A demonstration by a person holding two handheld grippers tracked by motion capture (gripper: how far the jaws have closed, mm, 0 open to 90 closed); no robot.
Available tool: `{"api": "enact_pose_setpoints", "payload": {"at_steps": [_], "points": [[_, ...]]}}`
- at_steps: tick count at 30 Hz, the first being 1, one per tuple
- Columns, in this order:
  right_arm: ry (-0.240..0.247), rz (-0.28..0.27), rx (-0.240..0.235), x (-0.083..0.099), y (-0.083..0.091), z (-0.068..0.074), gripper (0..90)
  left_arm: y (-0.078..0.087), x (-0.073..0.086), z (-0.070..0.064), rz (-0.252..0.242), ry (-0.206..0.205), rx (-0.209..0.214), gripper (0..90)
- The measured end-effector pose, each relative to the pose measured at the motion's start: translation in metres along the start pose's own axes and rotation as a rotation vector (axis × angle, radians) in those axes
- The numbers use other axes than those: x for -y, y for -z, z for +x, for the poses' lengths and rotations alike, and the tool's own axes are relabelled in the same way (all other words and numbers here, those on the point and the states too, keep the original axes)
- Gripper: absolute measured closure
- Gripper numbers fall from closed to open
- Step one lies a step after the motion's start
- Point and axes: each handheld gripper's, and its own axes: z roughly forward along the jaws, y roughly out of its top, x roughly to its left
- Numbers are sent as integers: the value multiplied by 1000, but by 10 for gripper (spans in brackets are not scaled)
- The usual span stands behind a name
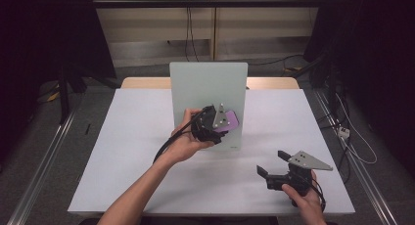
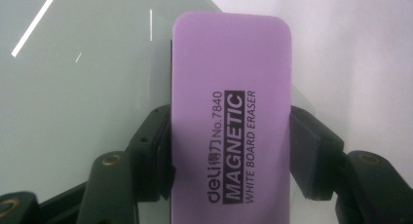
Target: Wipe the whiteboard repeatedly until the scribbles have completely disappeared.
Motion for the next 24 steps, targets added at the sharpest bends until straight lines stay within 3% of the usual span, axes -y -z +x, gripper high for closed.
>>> {"api": "enact_pose_setpoints", "payload": {"at_steps": [5,8,11,16,20,24], "points": [[1,-1,0,0,-1,0,48,20,1,25,-93,92,-39,407],[0,0,0,0,-1,0,49,31,0,37,-125,133,-67,406],[0,-1,-1,0,-2,0,49,34,-1,44,-159,173,-62,406],[3,0,2,0,-2,0,50,26,-9,38,-154,129,-61,405],[0,-1,1,0,-1,0,50,11,-18,24,-125,64,-33,405],[1,-1,-1,0,-1,0,50,-4,-23,12,-95,32,12,405]]}}
